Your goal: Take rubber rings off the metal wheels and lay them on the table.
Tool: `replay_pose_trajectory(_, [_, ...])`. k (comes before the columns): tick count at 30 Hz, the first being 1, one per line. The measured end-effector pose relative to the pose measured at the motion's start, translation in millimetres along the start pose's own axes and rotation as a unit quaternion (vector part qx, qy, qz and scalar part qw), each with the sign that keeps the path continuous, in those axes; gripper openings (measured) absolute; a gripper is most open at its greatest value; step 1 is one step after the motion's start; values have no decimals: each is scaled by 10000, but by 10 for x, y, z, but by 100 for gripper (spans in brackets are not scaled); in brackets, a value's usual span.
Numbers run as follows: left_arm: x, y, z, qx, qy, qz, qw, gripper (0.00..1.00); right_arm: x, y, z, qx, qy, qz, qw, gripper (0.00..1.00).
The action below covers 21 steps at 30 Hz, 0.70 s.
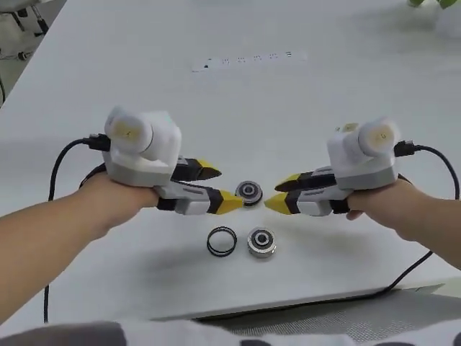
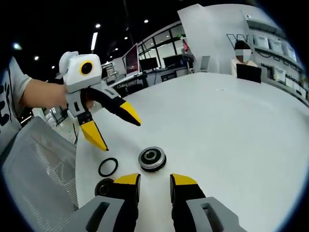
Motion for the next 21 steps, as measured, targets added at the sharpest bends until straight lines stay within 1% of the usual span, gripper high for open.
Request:
replay_pose_trajectory(4, [88,-11,8,-89,52,-21,9999,33,2,7,-18,23,27,-30,10000,22])
replay_pose_trajectory(10, [206,-16,-4,-103,120,32,9999,27,24,44,-25,51,15,4,10000,22])
replay_pose_trajectory(13, [256,-9,-7,-46,124,82,9999,25,28,51,-31,49,6,13,10000,22])
replay_pose_trajectory(21, [349,20,18,67,31,200,9998,19,15,73,-59,101,44,-10,9999,22])
Point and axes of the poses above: the centre of the closed fingertips' face, and the gripper's own axes: x roughly forward along the fingers, z roughly to its left, y roughly out of its underside, the point moved 7 cm from there along -x, roughly backward along the fingers, and after that the axes turned 1 degree about z, right-handed, at the moved point
